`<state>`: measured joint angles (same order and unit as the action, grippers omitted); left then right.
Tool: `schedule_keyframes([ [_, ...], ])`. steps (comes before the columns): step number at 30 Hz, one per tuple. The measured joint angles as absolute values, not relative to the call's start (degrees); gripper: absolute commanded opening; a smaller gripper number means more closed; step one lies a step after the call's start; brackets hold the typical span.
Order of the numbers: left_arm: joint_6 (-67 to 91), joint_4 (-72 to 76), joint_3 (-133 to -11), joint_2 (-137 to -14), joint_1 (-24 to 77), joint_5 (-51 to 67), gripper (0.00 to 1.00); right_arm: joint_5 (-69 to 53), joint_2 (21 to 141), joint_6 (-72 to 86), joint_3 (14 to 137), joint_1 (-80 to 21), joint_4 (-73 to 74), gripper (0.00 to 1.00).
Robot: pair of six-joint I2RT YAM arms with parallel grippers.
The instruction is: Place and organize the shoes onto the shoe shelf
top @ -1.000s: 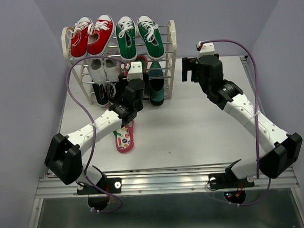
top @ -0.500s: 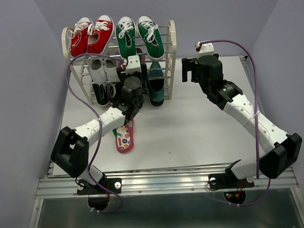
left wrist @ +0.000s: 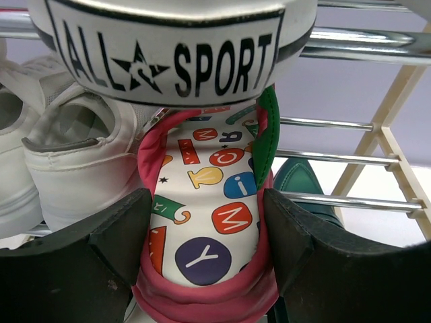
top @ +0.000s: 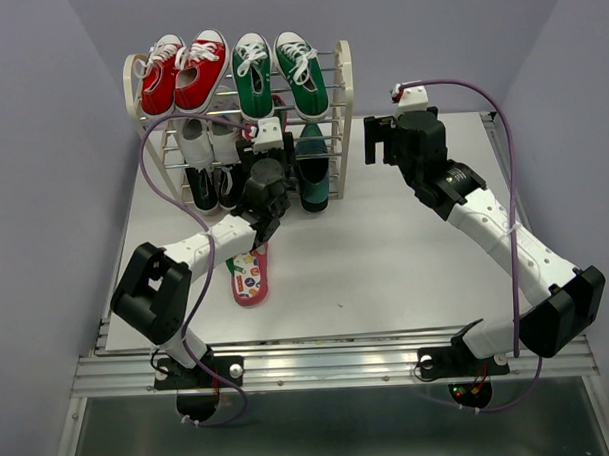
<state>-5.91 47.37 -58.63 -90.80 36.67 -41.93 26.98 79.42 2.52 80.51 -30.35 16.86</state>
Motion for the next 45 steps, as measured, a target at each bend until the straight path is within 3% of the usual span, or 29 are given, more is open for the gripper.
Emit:
schedule_keyframes([
  [2, -5.89, 47.48, -58.61, -90.91, 36.67, -42.0, 0.26, 27.0, 79.42, 2.37, 80.51, -30.35, 16.69, 1.0],
  [3, -5.8, 47.53, -58.61, -90.98, 36.67, -42.04, 0.5, 27.0, 79.42, 2.33, 80.51, -30.35, 16.56, 1.0],
  [11, -4.54, 47.31, -58.46, -91.13, 36.67, -42.26, 0.68, 26.98, 79.42, 2.35, 79.94, -30.35, 15.99, 1.0],
  [13, -4.03, 46.94, -58.46, -91.13, 36.67, -42.24, 0.81, 26.89, 79.4, 2.39, 79.18, -30.35, 15.97, 1.0],
  [18, -2.81, 45.52, -58.46, -91.13, 36.53, -42.83, 0.94, 26.3, 77.89, 3.05, 76.58, -30.35, 16.32, 1.0],
  [21, -2.0, 44.27, -58.46, -91.07, 36.29, -42.96, 0.99, 24.97, 76.36, 3.66, 75.99, -30.35, 16.27, 1.0],
  [32, 2.74, 34.15, -58.11, -85.12, 36.82, -39.77, 0.99, 18.87, 70.94, 9.54, 74.32, -30.35, 17.8, 1.0],
  [41, 16.69, 7.31, -60.6, -68.2, 42.74, -33.47, 0.99, 4.03, 67.4, 14.87, 69.01, -30.94, 19.07, 1.0],
  [45, 27.75, -9.02, -60.69, -59.53, 45.3, -33.71, 0.99, 1.63, 68.42, 16.58, 66.43, -36.62, 19.44, 1.0],
])
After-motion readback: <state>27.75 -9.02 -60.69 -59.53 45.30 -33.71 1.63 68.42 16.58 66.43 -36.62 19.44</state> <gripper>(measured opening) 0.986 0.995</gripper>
